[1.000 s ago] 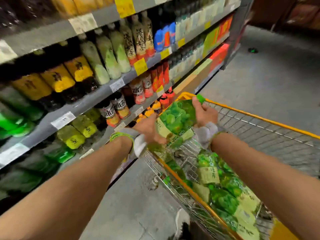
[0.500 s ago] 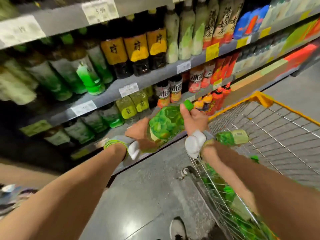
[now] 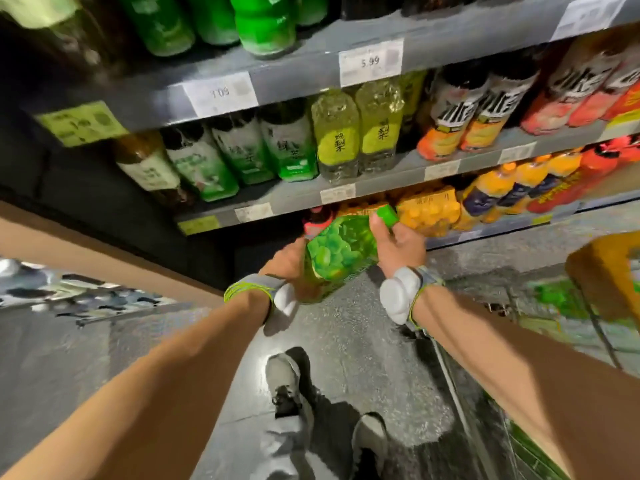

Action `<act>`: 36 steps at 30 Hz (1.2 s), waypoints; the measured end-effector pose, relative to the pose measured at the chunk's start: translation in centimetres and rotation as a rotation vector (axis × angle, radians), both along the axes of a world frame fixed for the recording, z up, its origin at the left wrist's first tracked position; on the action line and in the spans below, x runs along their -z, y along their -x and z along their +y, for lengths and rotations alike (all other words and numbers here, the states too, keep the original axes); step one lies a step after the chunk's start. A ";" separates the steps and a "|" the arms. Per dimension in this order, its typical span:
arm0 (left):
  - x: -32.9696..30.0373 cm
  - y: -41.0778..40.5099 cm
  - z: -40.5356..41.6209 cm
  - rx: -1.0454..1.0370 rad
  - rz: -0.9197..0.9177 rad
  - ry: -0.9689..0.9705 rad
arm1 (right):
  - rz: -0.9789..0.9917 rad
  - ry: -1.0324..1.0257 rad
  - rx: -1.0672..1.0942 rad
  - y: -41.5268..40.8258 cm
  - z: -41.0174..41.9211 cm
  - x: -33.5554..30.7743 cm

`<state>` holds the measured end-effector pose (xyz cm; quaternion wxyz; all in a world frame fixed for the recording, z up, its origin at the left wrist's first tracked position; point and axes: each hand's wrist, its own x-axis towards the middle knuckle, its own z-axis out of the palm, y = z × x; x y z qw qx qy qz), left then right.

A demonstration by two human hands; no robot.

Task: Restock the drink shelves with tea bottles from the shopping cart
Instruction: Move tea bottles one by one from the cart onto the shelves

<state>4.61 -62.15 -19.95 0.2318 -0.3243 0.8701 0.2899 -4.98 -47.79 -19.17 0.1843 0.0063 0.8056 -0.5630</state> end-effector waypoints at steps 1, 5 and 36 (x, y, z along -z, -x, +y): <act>0.6 -0.3 -0.4 0.000 -0.007 0.022 | 0.000 -0.038 -0.012 0.0 -0.2 0.4; 6.9 -1.2 -3.4 -0.050 -0.008 0.089 | 0.018 -0.014 -0.080 -0.3 -3.8 6.9; 39.9 -0.3 -22.4 -0.469 0.553 -0.097 | 0.663 -0.174 -0.710 0.9 -26.4 32.3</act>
